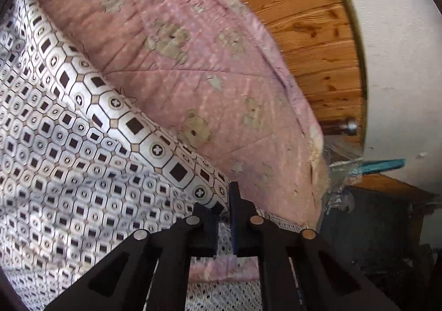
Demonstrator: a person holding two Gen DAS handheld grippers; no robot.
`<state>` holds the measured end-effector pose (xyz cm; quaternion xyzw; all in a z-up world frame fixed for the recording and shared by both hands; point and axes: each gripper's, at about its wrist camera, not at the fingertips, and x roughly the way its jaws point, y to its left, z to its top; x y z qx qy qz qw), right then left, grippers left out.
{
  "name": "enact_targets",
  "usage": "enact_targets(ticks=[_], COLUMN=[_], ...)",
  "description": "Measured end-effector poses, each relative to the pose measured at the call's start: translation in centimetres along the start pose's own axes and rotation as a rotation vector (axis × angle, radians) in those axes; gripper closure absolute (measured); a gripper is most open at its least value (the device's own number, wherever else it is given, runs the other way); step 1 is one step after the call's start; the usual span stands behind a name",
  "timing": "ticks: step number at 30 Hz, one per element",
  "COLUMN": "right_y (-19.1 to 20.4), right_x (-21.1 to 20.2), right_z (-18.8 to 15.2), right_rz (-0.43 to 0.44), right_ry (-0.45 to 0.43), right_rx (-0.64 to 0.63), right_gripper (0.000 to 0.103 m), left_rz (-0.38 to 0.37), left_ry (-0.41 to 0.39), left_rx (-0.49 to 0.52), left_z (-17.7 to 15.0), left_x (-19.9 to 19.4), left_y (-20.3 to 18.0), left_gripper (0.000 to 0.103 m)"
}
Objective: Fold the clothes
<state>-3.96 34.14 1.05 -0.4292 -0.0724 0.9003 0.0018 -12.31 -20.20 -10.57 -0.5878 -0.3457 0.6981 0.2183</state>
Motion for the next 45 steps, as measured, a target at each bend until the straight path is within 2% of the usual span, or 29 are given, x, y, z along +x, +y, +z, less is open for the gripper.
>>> enact_targets(ticks=[2,4,5,6,8,9,11,13,15,17,20,23,25,27,28,29,30,32,34,38,42,45], right_y=[-0.8,-1.9,-2.4,-3.0,-4.3,-5.1,-6.6,-7.9,-8.5,-8.8,-9.0,-8.5,-8.2,-8.2,-8.2,-8.3,-8.3,-8.2,-8.1,-8.2,-8.2,-8.3], right_x=[-2.0,-1.6,-0.7,0.3,2.3,2.2,1.8,0.0,-1.1,-1.5,-0.3,1.2,2.5,3.0,2.6,2.0,0.9,-1.7,-4.4,-6.1,-4.0,-3.2], right_z=[-2.3,-6.4,-8.8,-11.2,-15.5,-17.0,-19.7,-21.2,-22.0,-22.7,-22.3,-21.2,-20.1,-18.7,-17.7,-16.8,-15.8,-14.1,-13.8,-17.4,-22.4,-24.0], right_rz=[-0.008,0.0,0.008,0.021,0.043,0.066,0.119,0.213,0.299,0.377,0.436,0.407,0.333,0.272,0.254,0.241,0.253,0.272,0.278,0.255,0.2,0.174], right_ry=[0.012,0.093,0.148,0.204,0.313,0.332,0.359,0.307,0.253,0.208,0.177,0.184,0.241,0.268,0.247,0.223,0.184,0.121,0.082,0.11,0.229,0.272], right_rx=[-0.021,0.023,0.057,0.106,0.243,0.341,0.537,0.731,0.88,1.008,1.116,1.109,1.047,0.973,0.943,0.914,0.891,0.844,0.82,0.871,0.96,0.968], right_gripper=[0.094,0.093,0.093,0.092,0.084,0.084,0.081,0.074,0.068,0.06,0.055,0.052,0.055,0.092,0.097,0.099,0.099,0.1,0.101,0.101,0.101,0.101], left_rz=[-0.017,-0.03,-0.01,0.03,0.096,0.106,0.091,0.08,0.087,0.098,0.095,0.103,0.132,0.17,0.185,0.193,0.191,0.145,0.129,0.134,0.139,0.152], left_ry=[0.04,0.094,0.138,0.174,0.235,0.232,0.171,0.112,0.092,0.078,0.034,0.012,0.015,0.023,0.025,0.024,0.018,-0.016,-0.016,0.014,0.044,0.063], left_rx=[0.046,0.075,0.065,0.064,0.048,0.013,-0.037,-0.036,-0.01,0.003,-0.019,-0.02,-0.01,0.008,0.023,0.042,0.069,0.096,0.101,0.101,0.101,0.087], left_z=[-3.5,-7.3,-9.3,-11.3,-14.9,-16.1,-17.4,-17.8,-17.8,-17.5,-16.7,-16.2,-16.0,-15.8,-15.7,-15.5,-15.3,-14.8,-15.4,-17.3,-19.2,-20.7], left_x=[-2.5,-4.4,-3.9,-3.0,-1.5,-1.0,-1.2,-1.8,-2.1,-2.3,-2.7,-2.6,-2.2,-1.2,-1.1,-1.2,-1.6,-3.3,-4.2,-5.1,-5.9,-5.1], left_y=[0.4,1.3,2.8,4.3,7.3,8.8,10.5,10.5,9.7,8.9,8.1,6.9,6.4,5.7,5.6,5.4,4.8,3.7,4.0,5.6,7.2,8.2], left_gripper=[0.098,0.098,0.098,0.098,0.098,0.098,0.098,0.097,0.092,0.077,0.064,0.057,0.057,0.057,0.062,0.084,0.093,0.099,0.099,0.099,0.099,0.099])
